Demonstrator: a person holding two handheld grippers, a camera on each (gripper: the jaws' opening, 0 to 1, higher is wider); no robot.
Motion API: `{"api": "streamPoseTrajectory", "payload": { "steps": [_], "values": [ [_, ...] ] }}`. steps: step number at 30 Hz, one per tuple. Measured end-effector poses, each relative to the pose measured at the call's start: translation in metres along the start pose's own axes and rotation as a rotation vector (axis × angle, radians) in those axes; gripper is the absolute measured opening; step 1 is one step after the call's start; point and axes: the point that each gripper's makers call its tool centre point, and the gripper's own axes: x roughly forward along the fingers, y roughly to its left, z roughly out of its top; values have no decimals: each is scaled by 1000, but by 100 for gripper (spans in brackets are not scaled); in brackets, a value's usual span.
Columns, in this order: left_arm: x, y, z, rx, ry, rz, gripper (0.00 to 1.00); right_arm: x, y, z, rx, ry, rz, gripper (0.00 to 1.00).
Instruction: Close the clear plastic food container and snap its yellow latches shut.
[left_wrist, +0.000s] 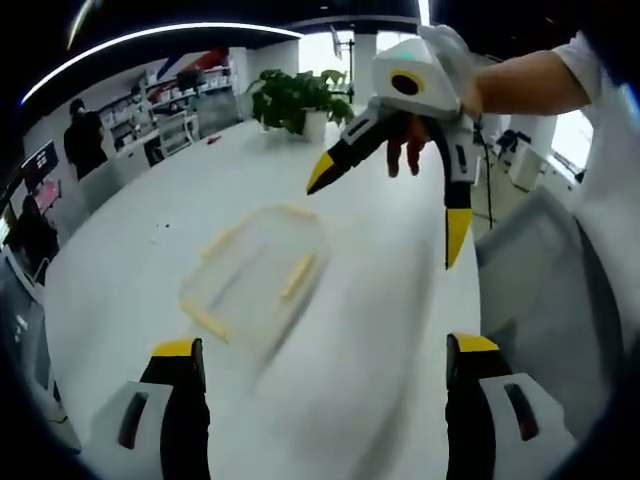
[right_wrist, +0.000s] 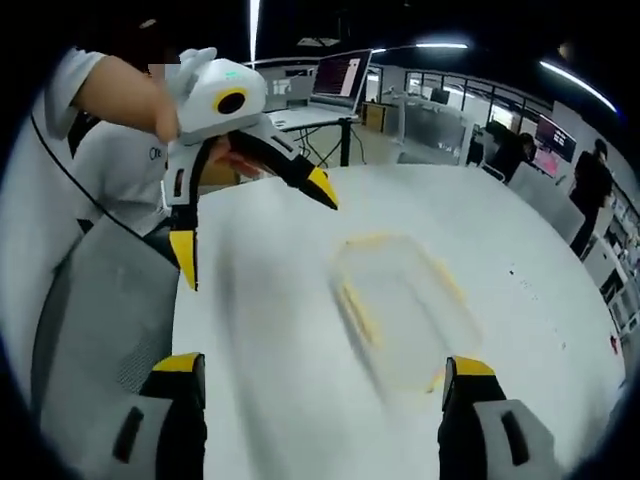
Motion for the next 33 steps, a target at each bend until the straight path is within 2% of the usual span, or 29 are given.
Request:
{"api": "streamPoseTrajectory", "payload": {
  "steps": [2,8,17,30,33],
  "values": [
    [-3,-3,5,-14,-30,3,99,-2,5,0,9,-7,-1,99],
    [-9,-10,6,-24,-47,8,99,-8,17,4,19,-33,-3,99],
    [-21,-18,14,-64,-109,30,99,-18,31,5,69,-78,-13,99],
    [-33,-34,10,-124,-162,43,99,-31,52,2,149,-136,-28,99],
    [-38,-37,9,-115,-167,56,99,-37,57,1,176,-157,-34,99]
  ]
}}
